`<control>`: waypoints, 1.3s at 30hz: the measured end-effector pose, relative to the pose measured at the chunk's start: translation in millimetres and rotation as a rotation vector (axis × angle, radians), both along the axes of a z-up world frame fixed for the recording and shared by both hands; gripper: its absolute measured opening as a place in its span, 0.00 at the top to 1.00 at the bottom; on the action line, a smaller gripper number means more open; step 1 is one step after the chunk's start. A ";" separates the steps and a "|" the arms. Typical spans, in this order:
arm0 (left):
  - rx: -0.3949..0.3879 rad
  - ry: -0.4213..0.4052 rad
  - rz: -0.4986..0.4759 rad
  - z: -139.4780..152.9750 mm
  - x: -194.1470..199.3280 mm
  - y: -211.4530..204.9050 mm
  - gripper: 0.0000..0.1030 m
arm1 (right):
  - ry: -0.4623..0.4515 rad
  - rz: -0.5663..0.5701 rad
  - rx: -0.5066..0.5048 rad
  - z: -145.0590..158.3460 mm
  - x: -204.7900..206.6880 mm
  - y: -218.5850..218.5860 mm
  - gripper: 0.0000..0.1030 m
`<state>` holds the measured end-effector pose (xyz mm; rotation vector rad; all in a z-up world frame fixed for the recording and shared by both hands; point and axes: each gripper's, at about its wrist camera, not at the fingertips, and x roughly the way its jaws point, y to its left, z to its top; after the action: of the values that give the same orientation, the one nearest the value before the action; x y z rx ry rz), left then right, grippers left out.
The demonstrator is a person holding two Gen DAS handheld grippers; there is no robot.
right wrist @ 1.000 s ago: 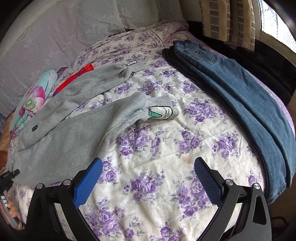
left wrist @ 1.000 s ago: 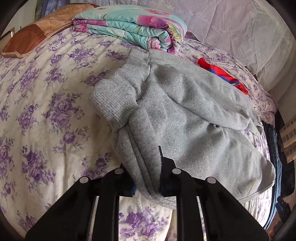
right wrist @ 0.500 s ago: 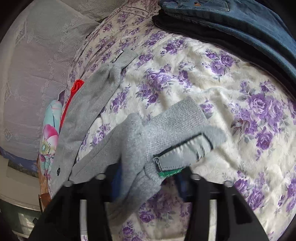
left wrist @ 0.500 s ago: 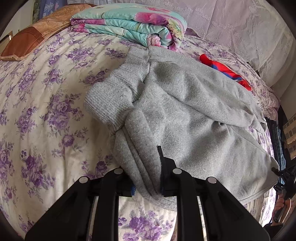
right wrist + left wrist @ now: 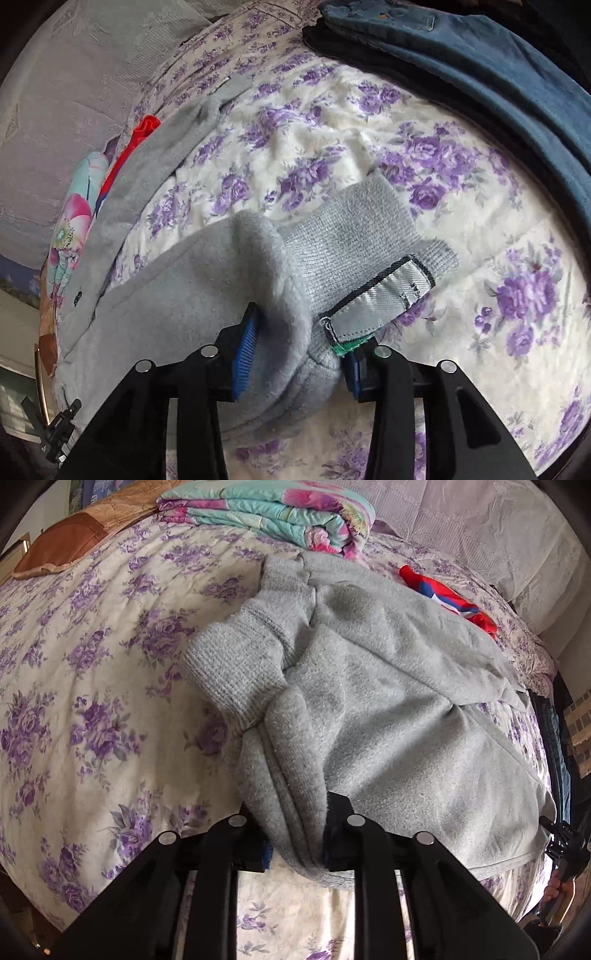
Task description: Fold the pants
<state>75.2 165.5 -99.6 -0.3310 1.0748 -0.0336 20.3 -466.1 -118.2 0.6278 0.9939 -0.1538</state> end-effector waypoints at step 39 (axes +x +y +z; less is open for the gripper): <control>0.185 0.087 -0.234 -0.2 221.9 -6.0 0.39 | 0.128 -0.001 -0.112 36.4 274.7 -8.3 0.90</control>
<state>297.1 159.4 -99.7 -0.0391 1.1894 -0.1291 294.9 -474.4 -81.8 0.5204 1.1008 -0.2514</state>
